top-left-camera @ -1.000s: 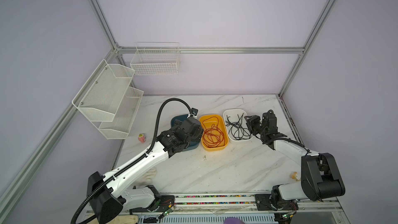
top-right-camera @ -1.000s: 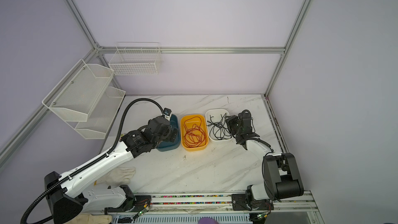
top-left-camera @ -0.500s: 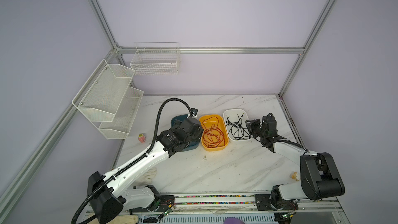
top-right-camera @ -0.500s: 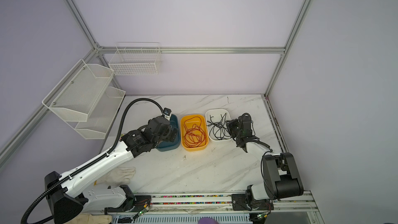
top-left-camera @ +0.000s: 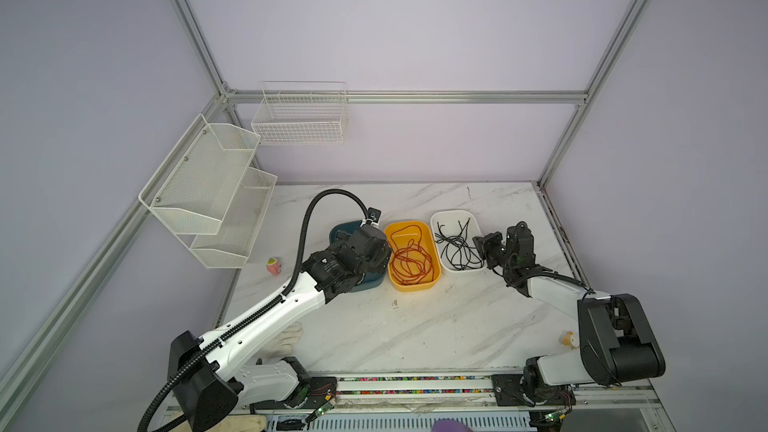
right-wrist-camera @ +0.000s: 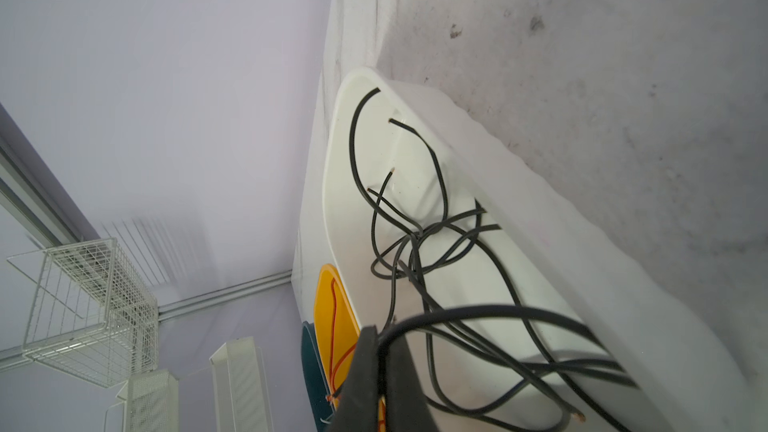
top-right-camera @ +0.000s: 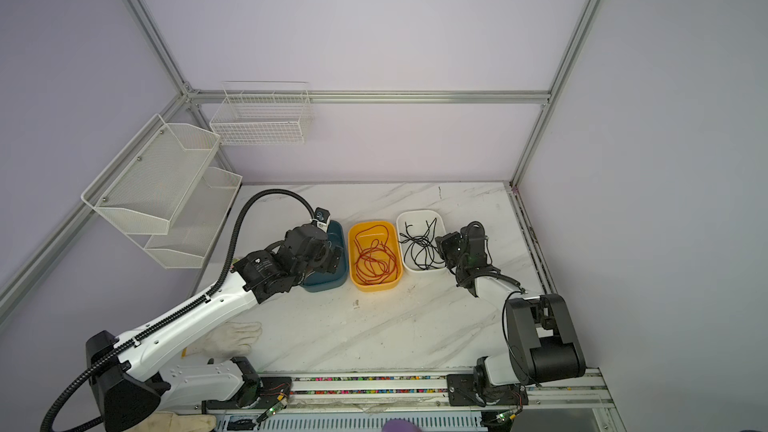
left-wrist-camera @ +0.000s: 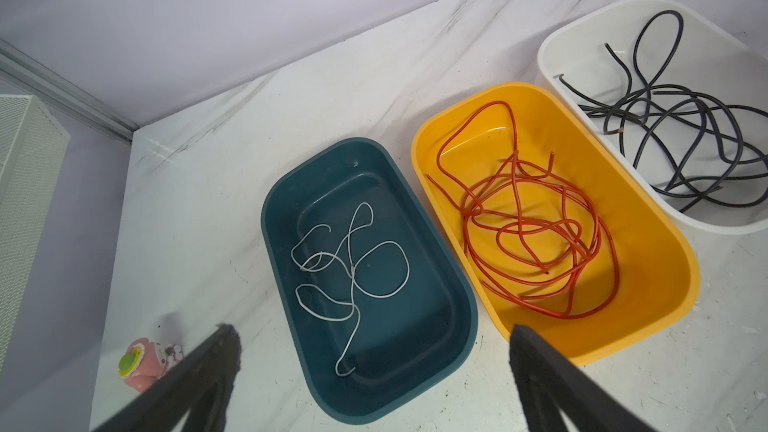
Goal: Untangle the cables
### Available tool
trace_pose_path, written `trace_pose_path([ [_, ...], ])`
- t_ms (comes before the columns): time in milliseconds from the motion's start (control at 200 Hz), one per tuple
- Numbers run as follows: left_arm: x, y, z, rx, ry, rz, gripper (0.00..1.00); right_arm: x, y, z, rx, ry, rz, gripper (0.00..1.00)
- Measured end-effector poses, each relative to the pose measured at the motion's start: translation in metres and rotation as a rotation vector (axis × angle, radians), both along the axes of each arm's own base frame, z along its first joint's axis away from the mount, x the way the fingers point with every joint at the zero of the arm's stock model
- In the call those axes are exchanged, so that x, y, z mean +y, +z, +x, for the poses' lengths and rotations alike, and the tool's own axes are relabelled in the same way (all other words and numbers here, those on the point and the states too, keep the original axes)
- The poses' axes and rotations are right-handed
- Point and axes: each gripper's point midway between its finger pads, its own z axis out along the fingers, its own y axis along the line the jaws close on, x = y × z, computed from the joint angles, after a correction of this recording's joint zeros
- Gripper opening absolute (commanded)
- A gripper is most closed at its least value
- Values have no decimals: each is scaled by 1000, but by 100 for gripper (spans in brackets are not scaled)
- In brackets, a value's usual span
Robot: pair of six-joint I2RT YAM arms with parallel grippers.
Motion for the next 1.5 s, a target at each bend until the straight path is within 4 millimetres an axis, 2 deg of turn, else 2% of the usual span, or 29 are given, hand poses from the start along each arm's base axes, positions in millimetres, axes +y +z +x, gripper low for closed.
trace_pose_path([
  [240, 1, 0, 1, 1, 3, -1, 100, 4, 4, 3, -24, 18, 18, 0],
  [380, 2, 0, 1, 2, 6, -3, 100, 13, -5, 5, -13, 38, 28, 0],
  [605, 2, -1, 1, 4, 5, -5, 100, 45, -17, 5, 5, 112, 42, 0],
  [785, 3, -1, 2, 6, 7, -6, 100, 61, -22, 12, 4, 144, 42, 0],
  [920, 2, -1, 2, 9, 3, -9, 100, 64, -32, 19, 21, 145, 35, 0],
  [1115, 1, -1, 1, 11, -1, -12, 100, 62, -60, 24, 73, 134, 6, 0],
  [1500, 1, -5, 3, 22, -2, -10, 100, 63, -64, 41, 49, 134, -43, 0],
])
